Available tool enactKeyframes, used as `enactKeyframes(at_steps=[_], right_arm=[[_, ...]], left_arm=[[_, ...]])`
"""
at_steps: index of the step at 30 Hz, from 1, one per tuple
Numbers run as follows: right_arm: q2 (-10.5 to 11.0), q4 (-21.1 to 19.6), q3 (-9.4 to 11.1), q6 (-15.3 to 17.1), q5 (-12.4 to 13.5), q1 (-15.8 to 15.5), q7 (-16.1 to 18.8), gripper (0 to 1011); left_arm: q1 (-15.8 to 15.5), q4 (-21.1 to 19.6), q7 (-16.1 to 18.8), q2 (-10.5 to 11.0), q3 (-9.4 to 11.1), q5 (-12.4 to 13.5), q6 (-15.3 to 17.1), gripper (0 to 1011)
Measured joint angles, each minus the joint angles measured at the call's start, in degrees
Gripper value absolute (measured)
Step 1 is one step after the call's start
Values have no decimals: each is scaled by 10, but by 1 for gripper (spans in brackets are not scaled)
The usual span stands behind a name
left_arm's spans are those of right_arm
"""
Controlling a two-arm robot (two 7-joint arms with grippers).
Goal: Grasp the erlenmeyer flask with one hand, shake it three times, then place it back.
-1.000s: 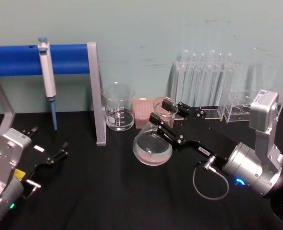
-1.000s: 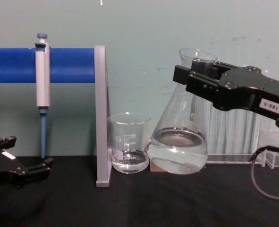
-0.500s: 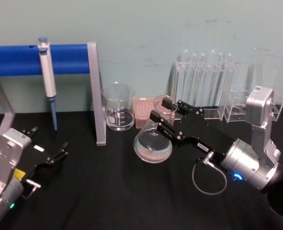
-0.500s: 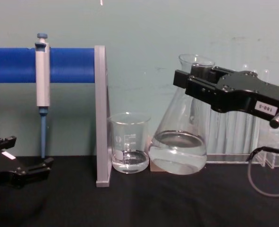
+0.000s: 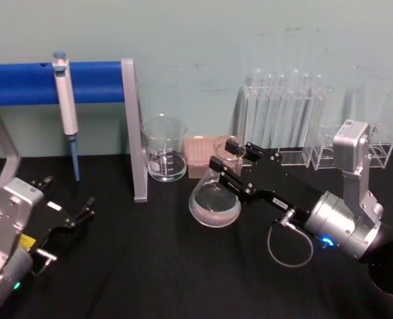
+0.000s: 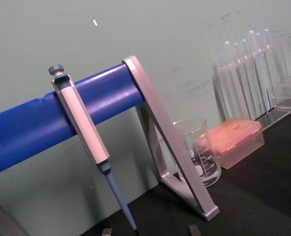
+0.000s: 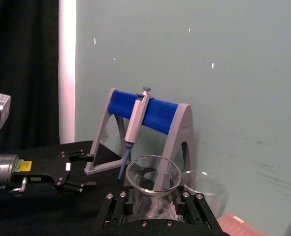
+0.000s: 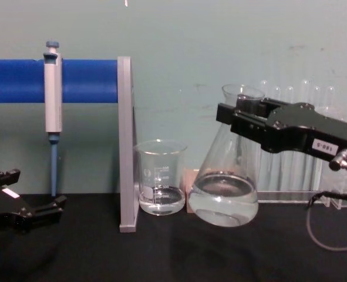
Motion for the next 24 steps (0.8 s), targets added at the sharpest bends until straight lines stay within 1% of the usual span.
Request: enactKeyframes(at_steps=[1, 12, 24], right_arm=[[0, 0, 0, 0, 0, 0, 0, 449], [-5, 50, -11, -12, 1, 26, 24, 449], [-8, 86, -22, -19, -5, 43, 39, 449]], left_arm=[[0, 0, 0, 0, 0, 0, 0, 1001], [0, 0, 0, 0, 0, 0, 0, 1001], [0, 0, 0, 0, 0, 0, 0, 1001]])
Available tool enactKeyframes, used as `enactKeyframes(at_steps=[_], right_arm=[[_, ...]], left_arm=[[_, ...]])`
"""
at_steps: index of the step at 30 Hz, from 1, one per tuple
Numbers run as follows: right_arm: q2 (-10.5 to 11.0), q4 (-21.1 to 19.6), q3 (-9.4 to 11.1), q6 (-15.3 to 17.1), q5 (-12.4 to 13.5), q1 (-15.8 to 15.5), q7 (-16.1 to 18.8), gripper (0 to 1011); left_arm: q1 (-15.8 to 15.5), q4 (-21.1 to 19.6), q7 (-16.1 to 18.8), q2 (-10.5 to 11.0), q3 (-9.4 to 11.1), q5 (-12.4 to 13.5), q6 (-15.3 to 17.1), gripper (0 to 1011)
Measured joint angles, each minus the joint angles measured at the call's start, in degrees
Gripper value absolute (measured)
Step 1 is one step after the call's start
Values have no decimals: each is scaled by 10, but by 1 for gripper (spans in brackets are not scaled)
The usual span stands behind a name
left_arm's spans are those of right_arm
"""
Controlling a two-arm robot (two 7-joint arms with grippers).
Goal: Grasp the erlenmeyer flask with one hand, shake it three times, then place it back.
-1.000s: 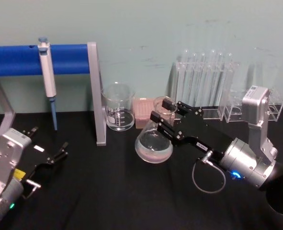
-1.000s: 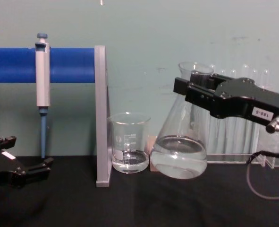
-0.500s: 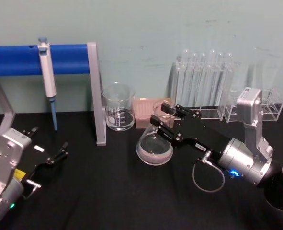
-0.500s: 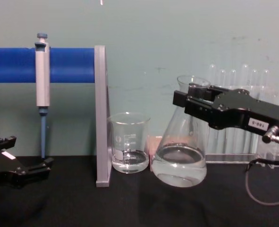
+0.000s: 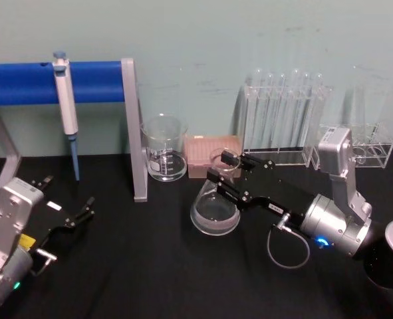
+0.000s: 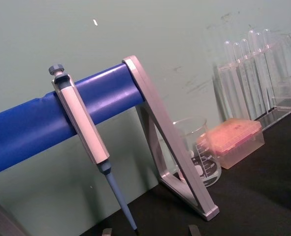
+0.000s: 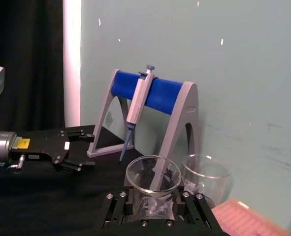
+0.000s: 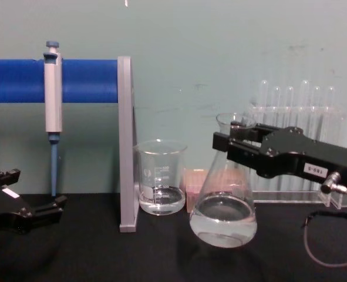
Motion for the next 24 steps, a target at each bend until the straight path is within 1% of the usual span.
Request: enactKeyframes(at_steps=[24], right_arm=[[-7, 56, -22, -8, -12, 24, 28, 449]], left_arm=[[0, 0, 0, 0, 0, 0, 0, 1001]])
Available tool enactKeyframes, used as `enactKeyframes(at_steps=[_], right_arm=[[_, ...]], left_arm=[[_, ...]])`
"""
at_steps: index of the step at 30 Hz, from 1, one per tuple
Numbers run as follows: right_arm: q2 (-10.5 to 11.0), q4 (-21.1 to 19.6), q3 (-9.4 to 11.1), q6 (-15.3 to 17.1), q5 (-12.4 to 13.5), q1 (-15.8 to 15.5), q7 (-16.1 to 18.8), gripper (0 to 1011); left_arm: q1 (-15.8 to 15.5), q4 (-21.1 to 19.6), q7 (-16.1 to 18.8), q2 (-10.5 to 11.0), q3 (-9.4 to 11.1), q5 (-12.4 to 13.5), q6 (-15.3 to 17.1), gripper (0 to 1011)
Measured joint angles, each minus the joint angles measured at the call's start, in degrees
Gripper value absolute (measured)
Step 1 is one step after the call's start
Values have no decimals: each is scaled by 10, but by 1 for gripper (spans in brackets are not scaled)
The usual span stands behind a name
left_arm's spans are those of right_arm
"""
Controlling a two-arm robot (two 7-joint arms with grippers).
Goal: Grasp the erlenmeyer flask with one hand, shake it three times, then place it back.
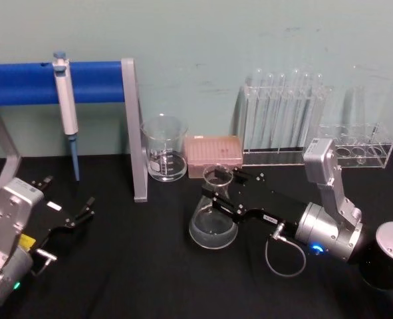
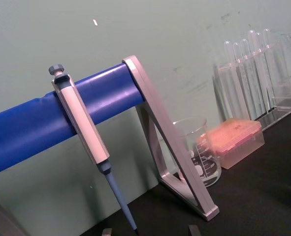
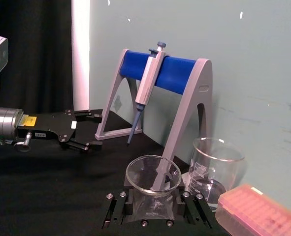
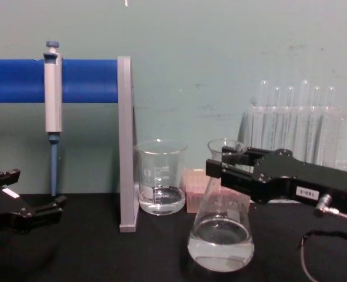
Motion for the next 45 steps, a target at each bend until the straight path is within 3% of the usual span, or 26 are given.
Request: enactKeyframes(at_steps=[45], right_arm=[[-15, 67, -15, -14, 0, 18, 29, 449]], left_arm=[[0, 0, 0, 0, 0, 0, 0, 1001]])
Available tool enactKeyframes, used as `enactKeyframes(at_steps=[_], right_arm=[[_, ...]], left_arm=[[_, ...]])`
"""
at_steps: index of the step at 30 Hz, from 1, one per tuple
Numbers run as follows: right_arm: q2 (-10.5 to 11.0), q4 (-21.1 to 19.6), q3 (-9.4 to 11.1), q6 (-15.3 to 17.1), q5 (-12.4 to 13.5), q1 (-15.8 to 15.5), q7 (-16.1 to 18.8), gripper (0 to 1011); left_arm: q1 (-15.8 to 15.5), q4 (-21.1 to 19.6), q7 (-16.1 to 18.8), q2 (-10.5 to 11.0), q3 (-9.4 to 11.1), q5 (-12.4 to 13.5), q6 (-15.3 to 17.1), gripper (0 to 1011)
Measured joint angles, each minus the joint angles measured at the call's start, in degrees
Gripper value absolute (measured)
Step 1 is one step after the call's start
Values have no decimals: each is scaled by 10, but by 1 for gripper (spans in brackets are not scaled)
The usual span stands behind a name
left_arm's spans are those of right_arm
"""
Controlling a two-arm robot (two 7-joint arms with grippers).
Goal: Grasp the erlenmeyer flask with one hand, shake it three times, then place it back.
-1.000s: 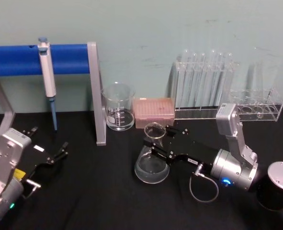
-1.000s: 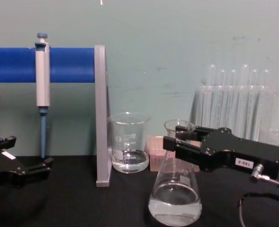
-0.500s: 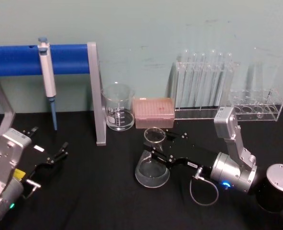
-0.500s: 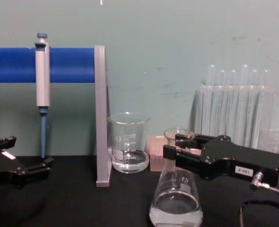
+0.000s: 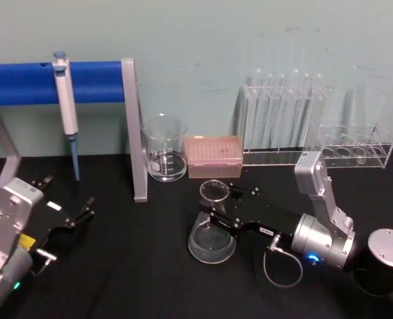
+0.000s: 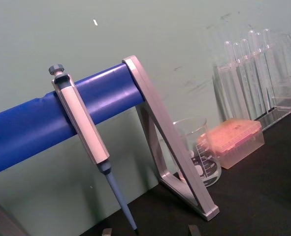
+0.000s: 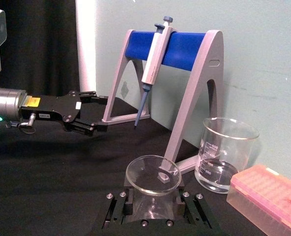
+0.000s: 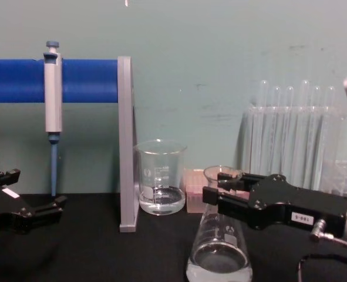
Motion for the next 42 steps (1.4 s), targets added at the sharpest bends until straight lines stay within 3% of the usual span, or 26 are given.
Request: enactKeyframes(at_steps=[42], right_arm=[[-1, 2, 0, 11, -6, 2, -10, 449]], left_arm=[[0, 0, 0, 0, 0, 0, 0, 1001]])
